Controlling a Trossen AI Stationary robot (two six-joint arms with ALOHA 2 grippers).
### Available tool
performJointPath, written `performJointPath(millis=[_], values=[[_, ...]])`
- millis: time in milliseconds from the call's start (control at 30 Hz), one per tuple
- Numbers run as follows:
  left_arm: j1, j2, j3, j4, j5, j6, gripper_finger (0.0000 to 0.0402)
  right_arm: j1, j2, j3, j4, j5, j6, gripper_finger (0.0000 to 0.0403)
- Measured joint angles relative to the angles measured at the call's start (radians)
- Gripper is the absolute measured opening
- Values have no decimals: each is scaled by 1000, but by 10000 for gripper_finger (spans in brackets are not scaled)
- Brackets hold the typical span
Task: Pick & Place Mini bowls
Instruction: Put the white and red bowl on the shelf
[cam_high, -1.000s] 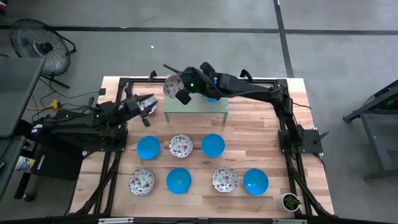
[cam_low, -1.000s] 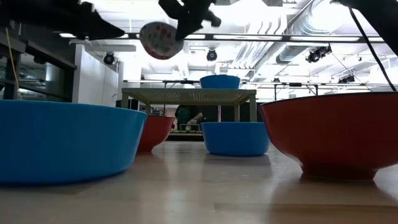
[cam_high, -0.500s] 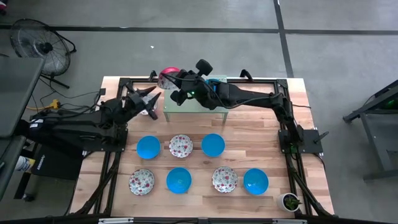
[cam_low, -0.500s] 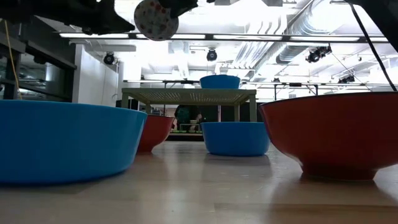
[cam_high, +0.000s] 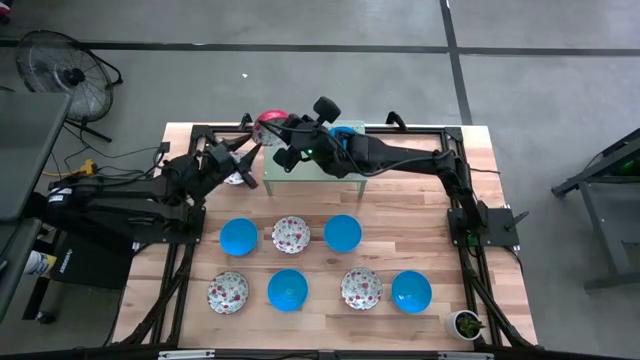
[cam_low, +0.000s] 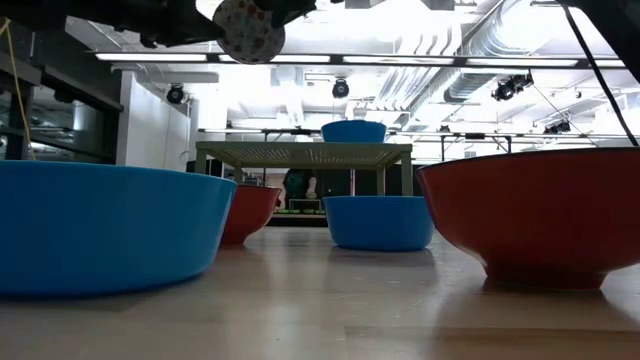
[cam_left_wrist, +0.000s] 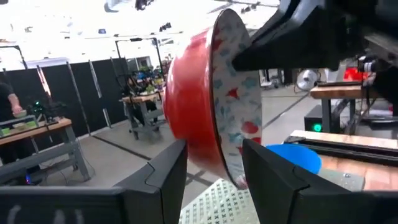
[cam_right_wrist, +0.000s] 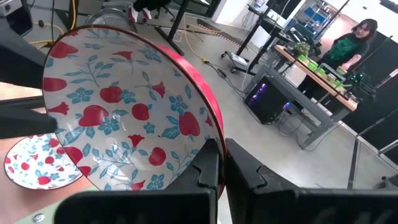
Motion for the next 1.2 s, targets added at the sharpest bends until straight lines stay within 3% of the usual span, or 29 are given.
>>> performJointPath(millis=[533,1000,1100,1200], values=[[-1,96,-1,133,-117,-2,150,39,-2,0,-2,-41,0,0],[-2,100,-1,137,-182,-3,149,81,0,0,-44,-87,35,1],[-2,100,-1,135,-188,-3,133,85,0,0,-46,-93,31,1],[-1,99,0,137,-202,-10,90,85,0,-1,-59,-106,37,1]])
